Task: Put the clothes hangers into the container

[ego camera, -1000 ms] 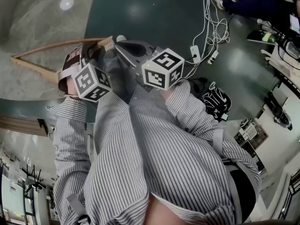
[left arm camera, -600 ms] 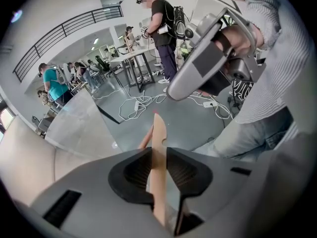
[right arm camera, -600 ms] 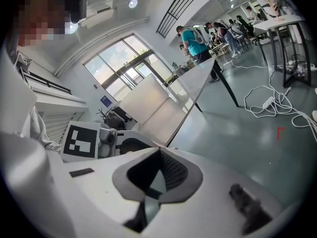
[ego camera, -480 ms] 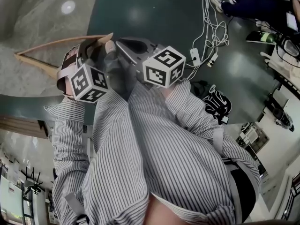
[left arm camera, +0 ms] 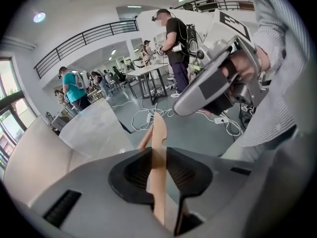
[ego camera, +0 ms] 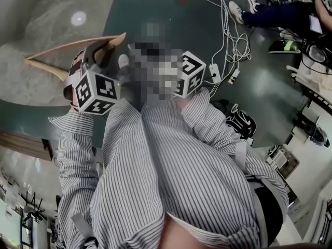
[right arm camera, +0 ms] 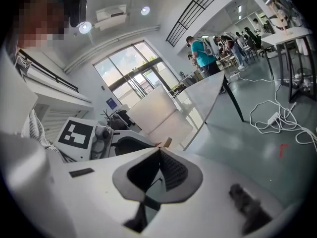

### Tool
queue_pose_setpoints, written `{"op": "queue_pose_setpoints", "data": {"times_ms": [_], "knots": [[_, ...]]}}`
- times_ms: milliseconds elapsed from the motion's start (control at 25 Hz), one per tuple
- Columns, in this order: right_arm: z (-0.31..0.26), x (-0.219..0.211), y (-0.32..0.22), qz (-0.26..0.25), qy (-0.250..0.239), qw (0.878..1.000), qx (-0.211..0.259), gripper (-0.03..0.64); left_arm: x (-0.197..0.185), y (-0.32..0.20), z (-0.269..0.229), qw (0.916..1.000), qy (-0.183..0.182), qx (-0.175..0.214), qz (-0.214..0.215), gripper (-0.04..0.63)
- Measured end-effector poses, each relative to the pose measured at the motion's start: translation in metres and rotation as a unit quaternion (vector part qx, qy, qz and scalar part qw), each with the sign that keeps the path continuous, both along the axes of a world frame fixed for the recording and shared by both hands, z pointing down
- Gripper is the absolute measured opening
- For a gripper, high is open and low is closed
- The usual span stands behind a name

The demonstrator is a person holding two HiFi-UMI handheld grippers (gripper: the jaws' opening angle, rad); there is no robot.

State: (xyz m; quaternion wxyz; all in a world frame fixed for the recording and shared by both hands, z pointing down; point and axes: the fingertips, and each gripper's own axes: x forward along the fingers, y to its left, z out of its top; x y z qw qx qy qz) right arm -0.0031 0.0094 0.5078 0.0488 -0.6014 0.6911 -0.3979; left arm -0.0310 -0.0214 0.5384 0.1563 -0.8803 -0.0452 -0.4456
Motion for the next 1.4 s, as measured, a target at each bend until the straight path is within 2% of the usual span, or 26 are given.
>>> {"op": "queue_pose_setpoints", "data": {"times_ms": [280,480,720,960,1200,1400], "knots": [[-0.028,0.001,-0.006,-0.007,0.026,0.999,0.029,0.014,0.01,-0.01,-0.039,0.9981,0.054,-0.004,-0.03,0.097],[-0.049,-0.001,-0.009,-0.021,0.045,0.998,0.048,0.014,0.014,-0.01,-0.062,0.9962,0.078,-0.004,-0.038,0.095],[-0.072,0.005,-0.019,-0.037,0.073,0.994,0.075,0.014,0.02,-0.017,-0.093,0.9908,0.121,-0.004,-0.061,0.095],[-0.107,0.005,-0.036,-0.062,0.079,0.988,0.116,0.014,0.021,-0.029,-0.13,0.982,0.166,0.011,-0.089,0.095],[-0.119,0.029,-0.054,-0.069,0.097,0.983,0.14,0.014,0.042,-0.045,-0.149,0.9729,0.203,0.013,-0.111,0.092],[-0.124,0.033,-0.062,-0.084,0.123,0.978,0.147,0.014,0.041,-0.056,-0.17,0.9582,0.251,0.005,-0.137,0.092]]}}
